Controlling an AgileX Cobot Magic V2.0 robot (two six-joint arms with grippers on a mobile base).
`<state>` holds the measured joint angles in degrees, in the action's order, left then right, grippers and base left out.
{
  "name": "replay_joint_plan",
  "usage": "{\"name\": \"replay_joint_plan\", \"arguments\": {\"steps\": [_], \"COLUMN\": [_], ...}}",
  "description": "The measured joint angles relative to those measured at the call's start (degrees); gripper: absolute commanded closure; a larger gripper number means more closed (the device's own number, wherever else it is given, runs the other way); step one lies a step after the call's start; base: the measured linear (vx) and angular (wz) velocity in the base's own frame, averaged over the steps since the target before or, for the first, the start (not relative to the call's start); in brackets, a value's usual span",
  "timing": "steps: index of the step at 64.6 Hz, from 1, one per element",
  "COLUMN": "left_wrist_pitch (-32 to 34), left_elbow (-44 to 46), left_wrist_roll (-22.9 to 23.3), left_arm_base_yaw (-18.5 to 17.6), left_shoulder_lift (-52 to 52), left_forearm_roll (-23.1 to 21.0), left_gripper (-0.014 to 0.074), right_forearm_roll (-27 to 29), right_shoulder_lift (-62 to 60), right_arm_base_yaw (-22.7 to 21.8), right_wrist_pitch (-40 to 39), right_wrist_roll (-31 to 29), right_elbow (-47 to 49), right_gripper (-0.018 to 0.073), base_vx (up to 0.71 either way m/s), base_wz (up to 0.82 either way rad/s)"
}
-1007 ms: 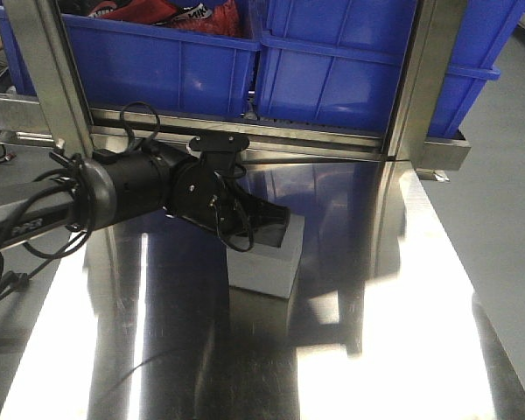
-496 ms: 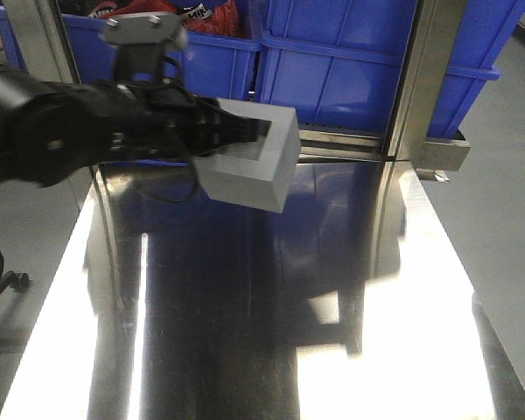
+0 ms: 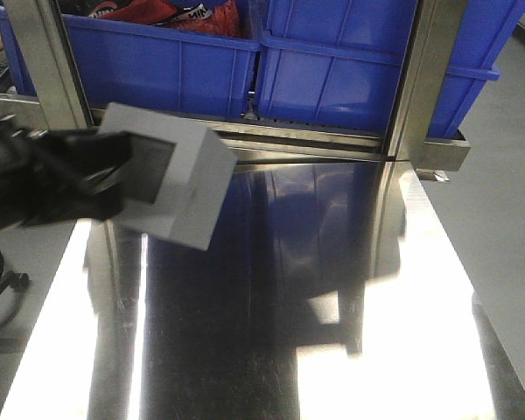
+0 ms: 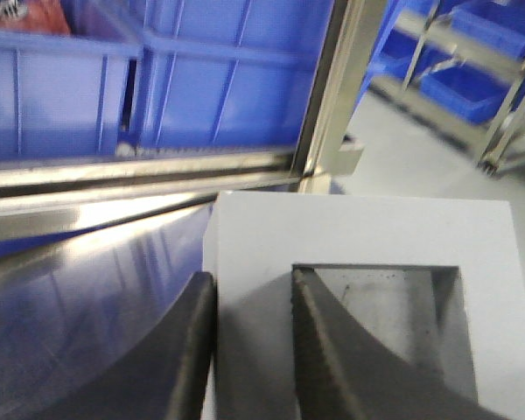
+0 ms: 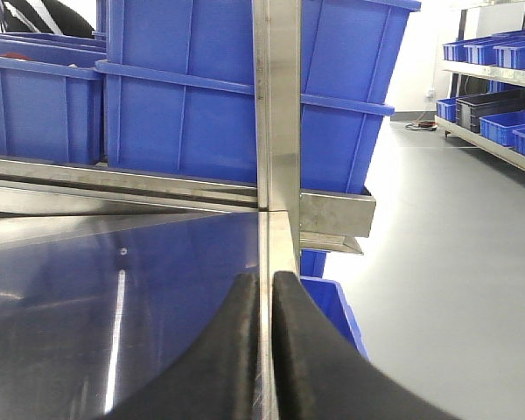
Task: Sort gray base to blue bin
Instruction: 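Lift the gray block with the left gripper toward the robot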
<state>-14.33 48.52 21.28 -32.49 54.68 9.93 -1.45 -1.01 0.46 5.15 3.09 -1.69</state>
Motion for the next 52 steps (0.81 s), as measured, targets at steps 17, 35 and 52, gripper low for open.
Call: {"name": "replay_joint_plan", "arguments": {"steps": [17, 35, 52], "left_wrist_pitch": [5.3, 5.5, 5.7], "left_elbow": [-12.9, -16.6, -16.6], "left_wrist_roll": [0.0, 0.0, 0.0], "left_arm_base_yaw": [0.0, 0.0, 0.0], "left_shoulder_lift": [-15.2, -22.2, -22.3], "left_forearm_roll": [0.1, 0.2, 0.2], "left_gripper": [0.0557, 0.0557, 0.0557], "right_forearm_roll": [0.0, 0.0, 0.0], "right_shoulder_lift": [0.0, 0.0, 0.0], "right_arm_base_yaw": [0.0, 0.0, 0.0], "right_wrist_pitch": [0.0, 0.0, 0.0], "right_wrist_roll": [0.0, 0.0, 0.0], "right_elbow": [0.0, 0.0, 0.0], "right_gripper": [0.0564, 0.0564, 0.0564], "base_vx": [0.00, 0.00, 0.00], "base_wz": [0.00, 0.00, 0.00]}}
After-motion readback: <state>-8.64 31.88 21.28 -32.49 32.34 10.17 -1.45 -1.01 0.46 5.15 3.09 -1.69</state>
